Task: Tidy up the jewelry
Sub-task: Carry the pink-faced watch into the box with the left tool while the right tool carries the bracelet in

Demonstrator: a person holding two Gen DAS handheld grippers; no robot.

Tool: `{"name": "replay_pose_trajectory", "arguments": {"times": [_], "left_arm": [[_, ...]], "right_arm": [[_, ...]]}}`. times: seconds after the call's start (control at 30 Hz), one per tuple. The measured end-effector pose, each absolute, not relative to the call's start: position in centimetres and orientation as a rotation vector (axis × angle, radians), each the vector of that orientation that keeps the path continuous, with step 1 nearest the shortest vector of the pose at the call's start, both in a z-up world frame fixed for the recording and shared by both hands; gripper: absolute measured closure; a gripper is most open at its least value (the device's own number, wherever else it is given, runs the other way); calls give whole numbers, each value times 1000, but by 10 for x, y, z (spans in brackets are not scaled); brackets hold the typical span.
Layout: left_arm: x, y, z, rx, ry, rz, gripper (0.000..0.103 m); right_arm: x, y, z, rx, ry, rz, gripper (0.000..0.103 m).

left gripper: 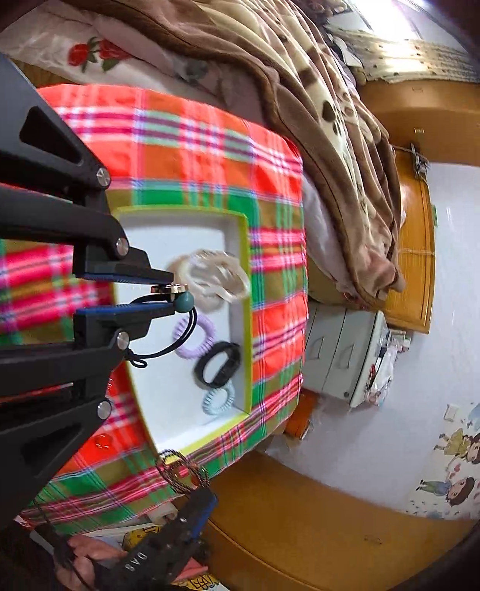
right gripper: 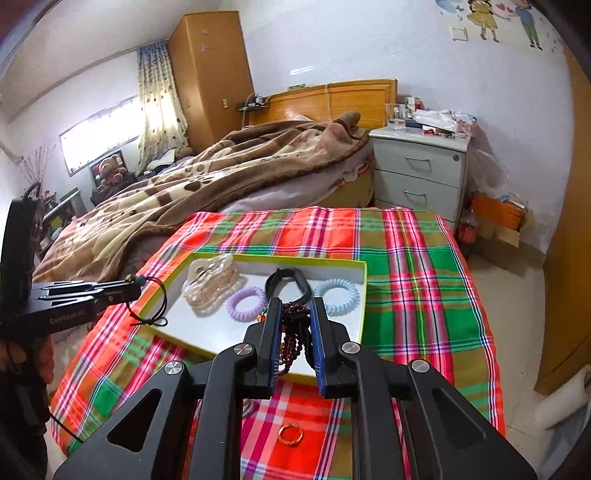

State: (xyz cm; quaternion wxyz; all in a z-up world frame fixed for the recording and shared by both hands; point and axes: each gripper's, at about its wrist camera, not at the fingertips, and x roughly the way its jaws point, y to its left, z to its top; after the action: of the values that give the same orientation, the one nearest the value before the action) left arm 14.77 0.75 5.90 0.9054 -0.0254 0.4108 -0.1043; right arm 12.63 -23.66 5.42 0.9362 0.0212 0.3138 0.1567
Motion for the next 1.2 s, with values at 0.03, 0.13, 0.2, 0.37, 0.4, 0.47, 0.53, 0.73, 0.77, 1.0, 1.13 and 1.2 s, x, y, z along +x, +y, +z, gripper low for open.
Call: {"name": "replay_pose_trajectory", "arguments": {"times": [0.03, 0.13, 0.2, 0.37, 0.4, 0.47, 0.53, 0.73, 0.77, 1.0, 1.13, 1.2], "left_arm": [[154, 3, 59, -53, 850, -224, 93], [173, -11, 59, -58, 852, -247, 93], [186, -18, 55, -65, 875, -257, 93], [215, -34, 41, -66, 904, -262, 93], [220, -36, 37, -68, 918, -261, 93], [229, -41, 30, -77, 939, -259, 93], [233, -45, 27, -63, 937, -257, 93], [248, -53, 13, -41, 962, -235, 93], [250, -54, 12, -38, 965, -233, 93], [256, -54, 0, -39, 999, -219, 93], [259, -54, -6, -32, 1016, -215, 93], [258, -55, -7, -22, 1018, -212, 92]], "right_arm": [[130, -238, 53, 50, 645, 317, 88], [141, -240, 45, 64, 668, 301, 88], [149, -241, 39, 75, 685, 304, 88], [165, -242, 27, 65, 718, 294, 88], [168, -242, 24, 65, 726, 290, 88], [175, -244, 19, 71, 741, 290, 88], [181, -244, 14, 74, 752, 288, 88], [193, -246, 2, 75, 784, 276, 88], [195, -246, 1, 70, 789, 273, 88], [201, -239, -10, 4, 815, 242, 87], [203, -235, -12, -40, 819, 224, 87], [203, -232, -13, -66, 819, 219, 87]]}}
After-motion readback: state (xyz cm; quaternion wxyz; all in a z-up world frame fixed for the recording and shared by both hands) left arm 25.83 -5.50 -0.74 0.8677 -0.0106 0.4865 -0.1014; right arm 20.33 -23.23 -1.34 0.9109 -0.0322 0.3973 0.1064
